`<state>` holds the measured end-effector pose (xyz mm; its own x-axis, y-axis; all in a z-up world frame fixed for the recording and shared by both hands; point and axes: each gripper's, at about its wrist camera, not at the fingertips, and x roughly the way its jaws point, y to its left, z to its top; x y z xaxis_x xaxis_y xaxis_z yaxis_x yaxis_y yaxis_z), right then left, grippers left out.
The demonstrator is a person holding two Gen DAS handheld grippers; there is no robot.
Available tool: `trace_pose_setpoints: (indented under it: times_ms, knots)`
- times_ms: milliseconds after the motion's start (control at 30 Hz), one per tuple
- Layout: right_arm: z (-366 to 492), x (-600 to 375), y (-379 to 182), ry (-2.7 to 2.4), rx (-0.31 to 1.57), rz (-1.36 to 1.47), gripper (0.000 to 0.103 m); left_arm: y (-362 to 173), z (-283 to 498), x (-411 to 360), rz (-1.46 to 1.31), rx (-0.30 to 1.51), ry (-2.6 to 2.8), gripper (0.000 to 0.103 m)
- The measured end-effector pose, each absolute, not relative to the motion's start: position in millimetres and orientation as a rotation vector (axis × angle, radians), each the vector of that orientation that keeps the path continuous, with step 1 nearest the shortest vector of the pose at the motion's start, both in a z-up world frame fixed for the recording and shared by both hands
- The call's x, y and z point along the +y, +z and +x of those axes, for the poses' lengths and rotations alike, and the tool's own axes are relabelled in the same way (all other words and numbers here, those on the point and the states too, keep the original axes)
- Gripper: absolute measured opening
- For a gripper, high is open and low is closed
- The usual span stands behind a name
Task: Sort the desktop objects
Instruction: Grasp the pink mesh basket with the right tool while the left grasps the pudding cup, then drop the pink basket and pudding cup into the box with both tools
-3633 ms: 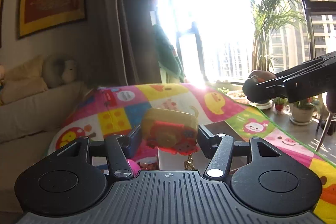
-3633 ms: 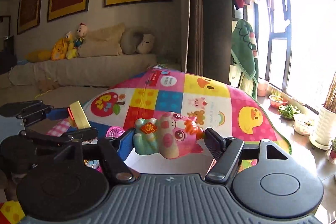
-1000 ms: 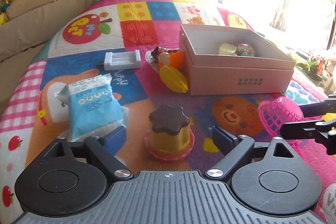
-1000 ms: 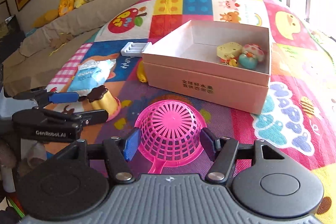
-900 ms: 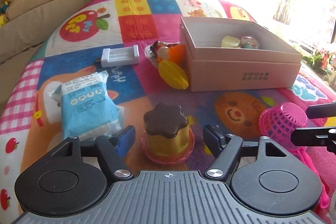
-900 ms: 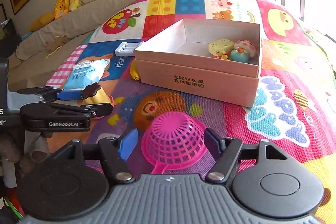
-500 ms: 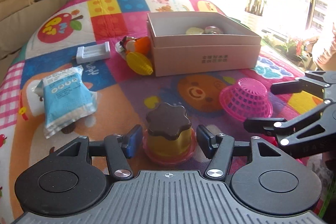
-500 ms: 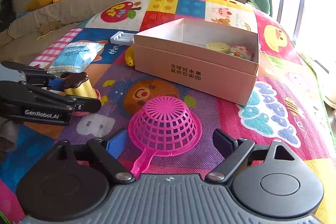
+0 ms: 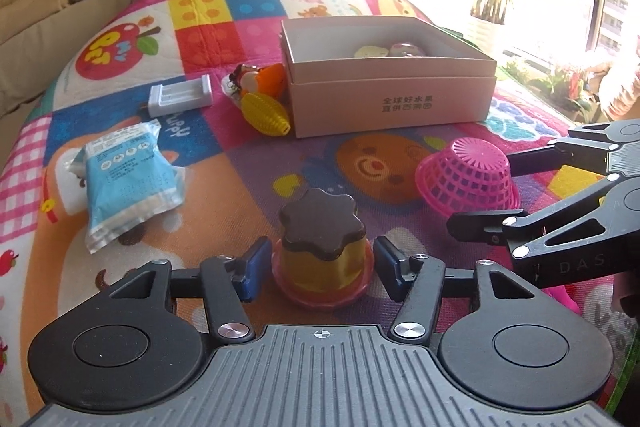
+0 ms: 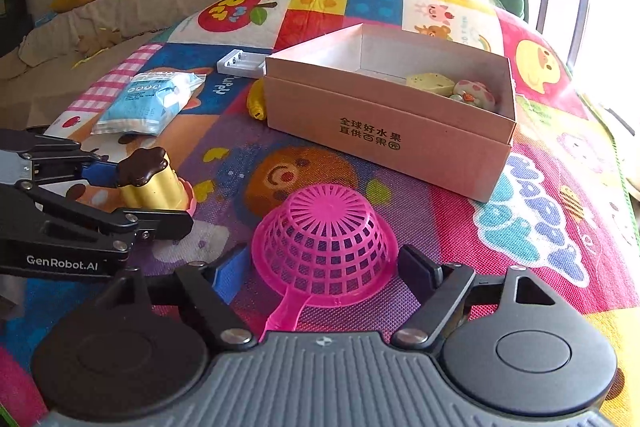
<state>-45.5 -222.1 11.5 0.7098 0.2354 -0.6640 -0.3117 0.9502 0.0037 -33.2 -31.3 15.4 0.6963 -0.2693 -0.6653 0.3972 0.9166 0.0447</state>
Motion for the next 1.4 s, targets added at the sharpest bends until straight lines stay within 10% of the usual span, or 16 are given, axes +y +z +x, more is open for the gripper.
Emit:
trace_pose_setpoints:
  times_ms: [633,900,1400]
  knots:
    - [-34,-296,192,0.188,0.288,-0.023,0.08,141,83,-101,0.189,0.357,-0.406,0.069]
    - [39,-293,183,0.178,0.373,0.022,0.081,89,43,-48,0.168,0.468,-0.396,0.092]
    - [132,-251,107,0.127,0.581,-0.082,0.088,40,6,29,0.045,0.562,-0.248,0.097]
